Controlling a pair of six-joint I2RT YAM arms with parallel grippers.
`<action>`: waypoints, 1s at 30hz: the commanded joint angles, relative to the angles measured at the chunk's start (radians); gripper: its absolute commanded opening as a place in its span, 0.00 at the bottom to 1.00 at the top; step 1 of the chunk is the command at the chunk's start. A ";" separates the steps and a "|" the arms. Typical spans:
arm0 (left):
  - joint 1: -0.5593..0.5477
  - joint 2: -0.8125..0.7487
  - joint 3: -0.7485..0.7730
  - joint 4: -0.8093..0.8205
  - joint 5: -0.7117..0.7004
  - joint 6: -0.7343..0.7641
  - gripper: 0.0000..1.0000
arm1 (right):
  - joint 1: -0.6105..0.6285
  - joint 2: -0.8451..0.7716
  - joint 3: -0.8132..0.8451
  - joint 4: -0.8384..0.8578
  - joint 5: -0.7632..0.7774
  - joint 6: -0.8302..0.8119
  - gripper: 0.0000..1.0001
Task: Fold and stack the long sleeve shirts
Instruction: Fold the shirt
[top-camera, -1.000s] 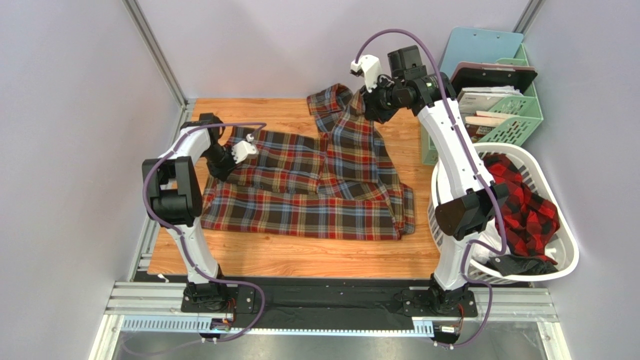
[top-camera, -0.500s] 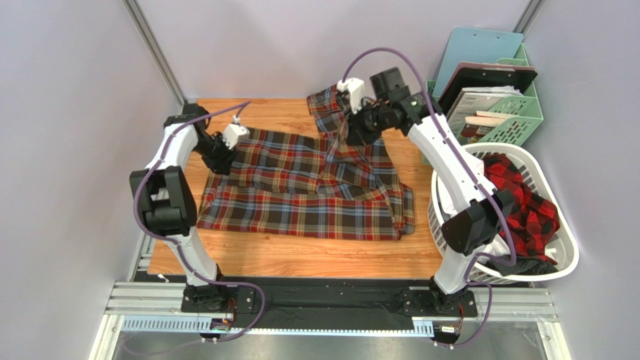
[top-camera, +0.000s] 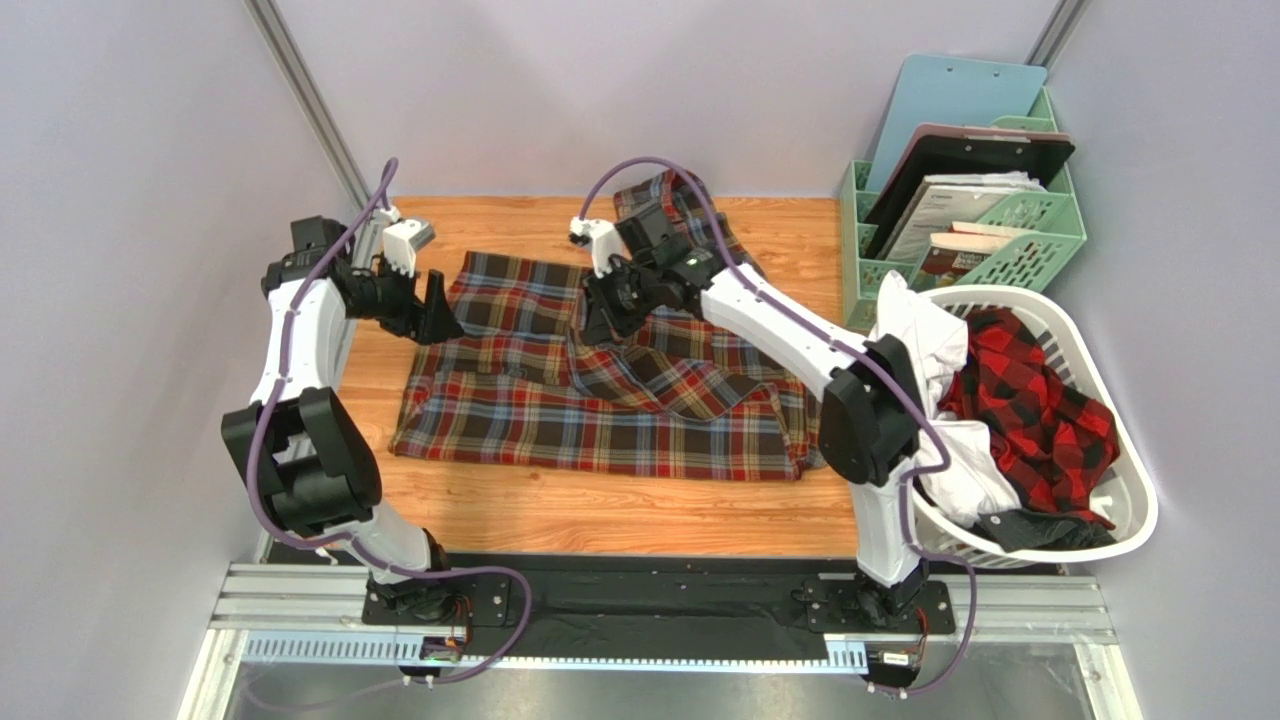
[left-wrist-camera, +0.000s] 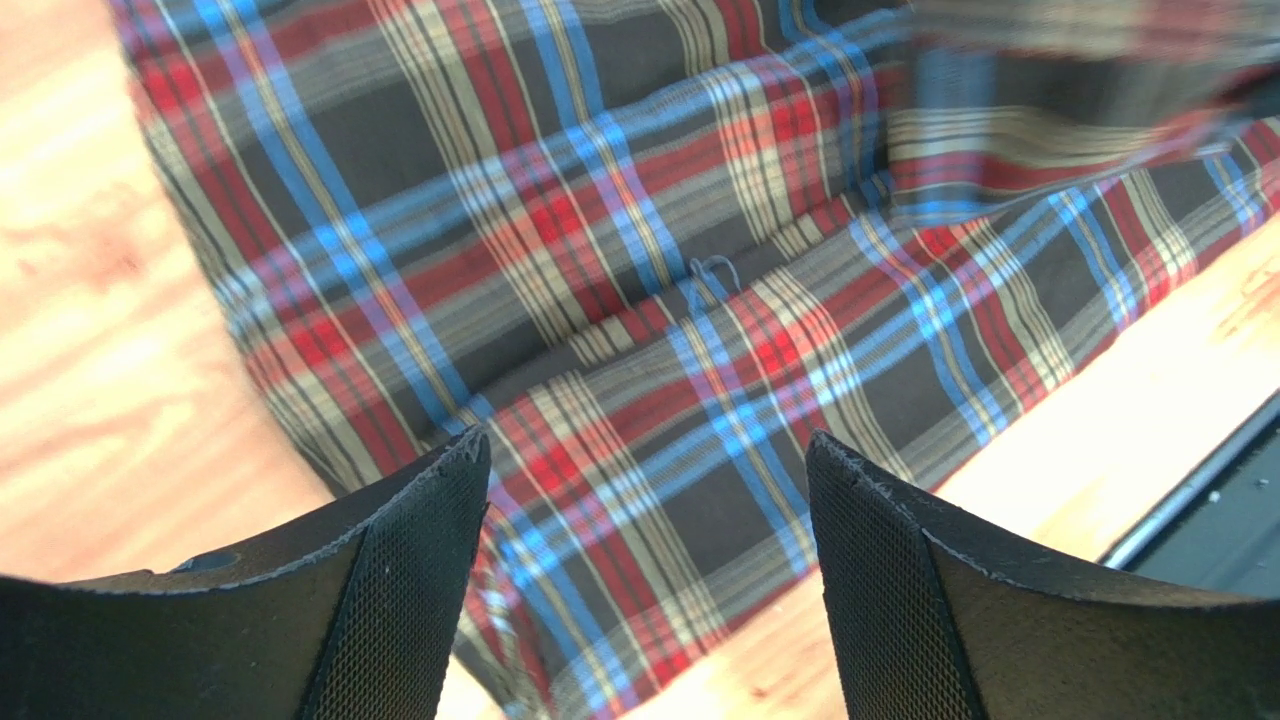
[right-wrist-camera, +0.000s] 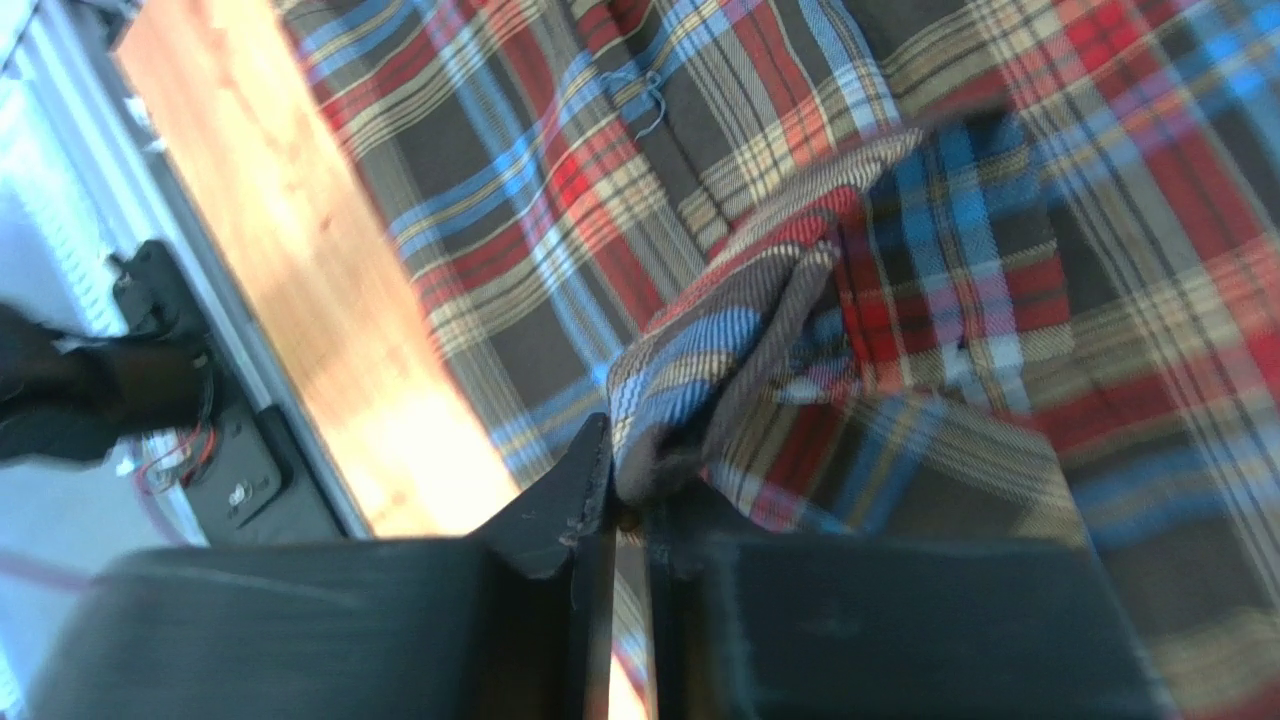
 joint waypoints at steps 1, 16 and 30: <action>0.008 -0.081 -0.070 0.058 0.046 -0.030 0.83 | 0.065 0.058 0.036 0.186 0.080 0.119 0.16; 0.007 -0.037 -0.149 0.098 0.109 -0.174 0.77 | 0.133 -0.035 -0.031 -0.070 -0.359 -0.203 0.68; -0.190 0.055 -0.152 0.012 -0.104 -0.240 0.76 | -0.161 -0.112 -0.137 -0.219 -0.175 -0.267 0.48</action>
